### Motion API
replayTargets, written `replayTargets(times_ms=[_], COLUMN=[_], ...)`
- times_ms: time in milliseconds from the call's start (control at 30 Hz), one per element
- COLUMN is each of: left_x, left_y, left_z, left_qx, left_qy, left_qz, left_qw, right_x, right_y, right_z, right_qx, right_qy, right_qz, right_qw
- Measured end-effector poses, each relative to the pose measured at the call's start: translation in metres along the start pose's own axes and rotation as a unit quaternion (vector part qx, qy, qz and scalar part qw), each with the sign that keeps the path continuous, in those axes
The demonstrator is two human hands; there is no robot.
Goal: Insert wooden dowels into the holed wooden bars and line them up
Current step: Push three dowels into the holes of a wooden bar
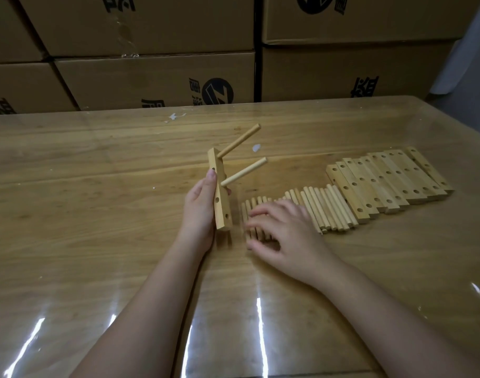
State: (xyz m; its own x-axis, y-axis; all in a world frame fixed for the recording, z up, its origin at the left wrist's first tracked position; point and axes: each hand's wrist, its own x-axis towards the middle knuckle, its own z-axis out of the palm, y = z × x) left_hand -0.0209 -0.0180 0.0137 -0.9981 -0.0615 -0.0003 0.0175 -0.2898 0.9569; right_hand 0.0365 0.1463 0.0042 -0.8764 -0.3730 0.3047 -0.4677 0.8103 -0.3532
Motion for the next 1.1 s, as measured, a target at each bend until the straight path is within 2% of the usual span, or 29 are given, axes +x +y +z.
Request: replayTargets(times_ms=[67,267,433,533,667,900,1100], left_x=[0.001,0.002,0.002,0.002,0.002,0.002,0.001], left_y=[-0.001,-0.003,-0.004,-0.004,-0.003,-0.002,-0.001], left_z=[0.0,-0.001,-0.002,-0.003,-0.004,-0.003,-0.002], left_qx=[-0.011,-0.021,-0.015,-0.011,-0.004,-0.016,-0.025], left_qy=[0.001,-0.004,-0.003,-0.02,-0.02,-0.006,-0.016], left_qz=[-0.002,0.002,0.0,0.0,-0.002,0.006,-0.004], left_qw=[1.0,1.0,1.0,1.0,1.0,1.0,1.0], right_x=[0.0,0.001,-0.003,-0.003,-0.001,-0.001,0.001], right_y=[0.0,0.0,-0.008,-0.008,-0.01,-0.009,-0.015], right_z=[0.003,0.004,0.005,0.003,0.0,0.002,0.005], right_qx=[-0.031,-0.027,-0.029,-0.056,-0.067,-0.061,-0.082], right_qy=[-0.038,-0.043,-0.002,0.035,-0.003,0.011,-0.058], right_qz=[-0.028,-0.055,-0.082,-0.067,-0.048,-0.052,-0.054], right_qw=[0.998,0.997,0.996,0.996,0.997,0.997,0.993])
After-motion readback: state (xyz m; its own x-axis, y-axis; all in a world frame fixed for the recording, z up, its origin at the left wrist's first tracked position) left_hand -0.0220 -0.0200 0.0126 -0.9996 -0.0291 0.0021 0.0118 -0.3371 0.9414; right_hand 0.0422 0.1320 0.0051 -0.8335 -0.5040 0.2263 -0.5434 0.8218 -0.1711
